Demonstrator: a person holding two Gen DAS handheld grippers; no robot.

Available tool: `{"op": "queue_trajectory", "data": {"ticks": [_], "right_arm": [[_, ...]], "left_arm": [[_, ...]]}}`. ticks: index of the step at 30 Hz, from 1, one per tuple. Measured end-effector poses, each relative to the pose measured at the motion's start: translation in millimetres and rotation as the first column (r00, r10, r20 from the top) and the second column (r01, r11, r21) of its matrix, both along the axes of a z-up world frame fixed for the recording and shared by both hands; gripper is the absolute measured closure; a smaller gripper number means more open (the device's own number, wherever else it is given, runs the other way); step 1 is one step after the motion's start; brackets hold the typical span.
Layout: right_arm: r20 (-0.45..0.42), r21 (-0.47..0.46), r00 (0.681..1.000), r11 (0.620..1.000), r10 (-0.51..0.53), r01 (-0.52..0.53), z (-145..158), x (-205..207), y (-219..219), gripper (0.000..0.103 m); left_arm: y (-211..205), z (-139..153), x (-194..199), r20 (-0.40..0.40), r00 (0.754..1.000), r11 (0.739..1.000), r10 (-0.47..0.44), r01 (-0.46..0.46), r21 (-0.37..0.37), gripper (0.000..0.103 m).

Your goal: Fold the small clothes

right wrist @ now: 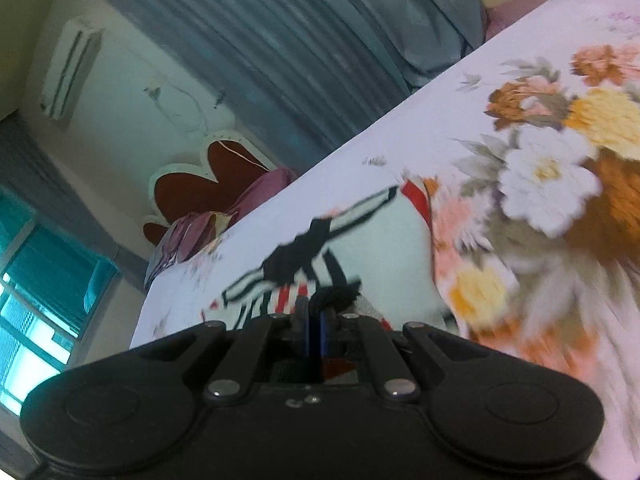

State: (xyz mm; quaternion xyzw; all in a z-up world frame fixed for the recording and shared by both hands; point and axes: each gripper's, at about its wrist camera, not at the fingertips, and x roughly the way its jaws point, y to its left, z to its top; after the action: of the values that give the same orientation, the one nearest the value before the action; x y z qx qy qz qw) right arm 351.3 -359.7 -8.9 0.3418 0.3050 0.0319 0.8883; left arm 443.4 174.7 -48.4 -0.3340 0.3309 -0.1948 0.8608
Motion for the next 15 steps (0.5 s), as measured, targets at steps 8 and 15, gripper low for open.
{"op": "queue_trajectory", "data": {"ticks": [8, 15], "right_arm": [[-0.143, 0.102, 0.987, 0.991, -0.067, 0.082, -56.7, 116.0, -37.5, 0.098], [-0.151, 0.163, 0.983, 0.979, -0.101, 0.125, -94.0, 155.2, -49.3, 0.084]], "left_arm": [[-20.1, -43.0, 125.0, -0.144, 0.989, 0.998, -0.019, 0.026, 0.051, 0.099], [-23.0, -75.9, 165.1, -0.188, 0.982, 0.999, -0.036, 0.029, -0.041, 0.098]]}}
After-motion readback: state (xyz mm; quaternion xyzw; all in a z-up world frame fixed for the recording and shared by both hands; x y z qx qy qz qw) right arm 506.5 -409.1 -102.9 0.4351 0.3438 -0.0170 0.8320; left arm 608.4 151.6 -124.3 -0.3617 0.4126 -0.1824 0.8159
